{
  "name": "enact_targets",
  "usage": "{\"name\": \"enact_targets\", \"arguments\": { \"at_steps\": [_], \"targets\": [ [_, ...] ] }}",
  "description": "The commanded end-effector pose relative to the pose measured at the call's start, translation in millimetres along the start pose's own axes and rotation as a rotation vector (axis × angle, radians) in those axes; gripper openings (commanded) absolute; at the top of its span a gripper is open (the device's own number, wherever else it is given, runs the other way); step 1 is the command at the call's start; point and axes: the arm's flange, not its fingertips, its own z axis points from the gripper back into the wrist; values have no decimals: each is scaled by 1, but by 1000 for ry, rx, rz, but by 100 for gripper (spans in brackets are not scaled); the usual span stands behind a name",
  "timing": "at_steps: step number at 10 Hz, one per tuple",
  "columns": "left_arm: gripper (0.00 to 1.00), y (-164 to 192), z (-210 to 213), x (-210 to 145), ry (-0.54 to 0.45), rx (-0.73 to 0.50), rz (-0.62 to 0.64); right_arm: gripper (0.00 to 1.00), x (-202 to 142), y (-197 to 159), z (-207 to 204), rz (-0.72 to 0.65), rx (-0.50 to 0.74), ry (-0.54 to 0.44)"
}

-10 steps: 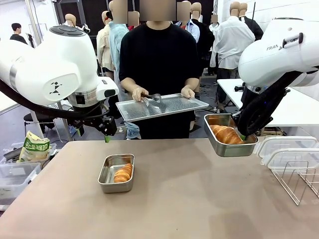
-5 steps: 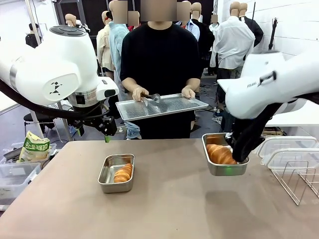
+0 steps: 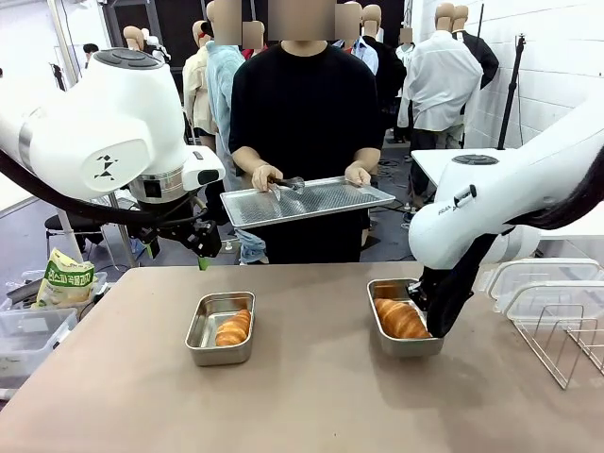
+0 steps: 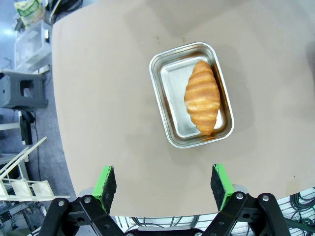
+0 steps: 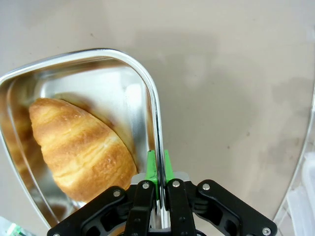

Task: Place the bread in airtight containers.
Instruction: Once an object is inside an Airtight Container , place the container in the center of the table.

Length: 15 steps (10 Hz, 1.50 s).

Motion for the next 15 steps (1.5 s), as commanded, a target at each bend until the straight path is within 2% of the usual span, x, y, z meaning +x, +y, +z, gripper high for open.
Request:
{"name": "enact_targets", "arguments": {
  "at_steps": [1,6,7,13,15],
  "targets": [
    [100,0,2,3,6,1,-2,0,10,0,-5,26,39,24],
    [100,0,2,3,6,1,-2,0,11,-6,-25,-12,14,79],
    [100,0,2,3,6,1,-2,3,11,-6,-24,-25,31,85],
    [100,0,2,3,6,1,-2,100,8,-6,-13,-45,36,70],
    [100,0,2,3,6,1,-2,100,7,-7,-11,-53,42,80]
  ]
}}
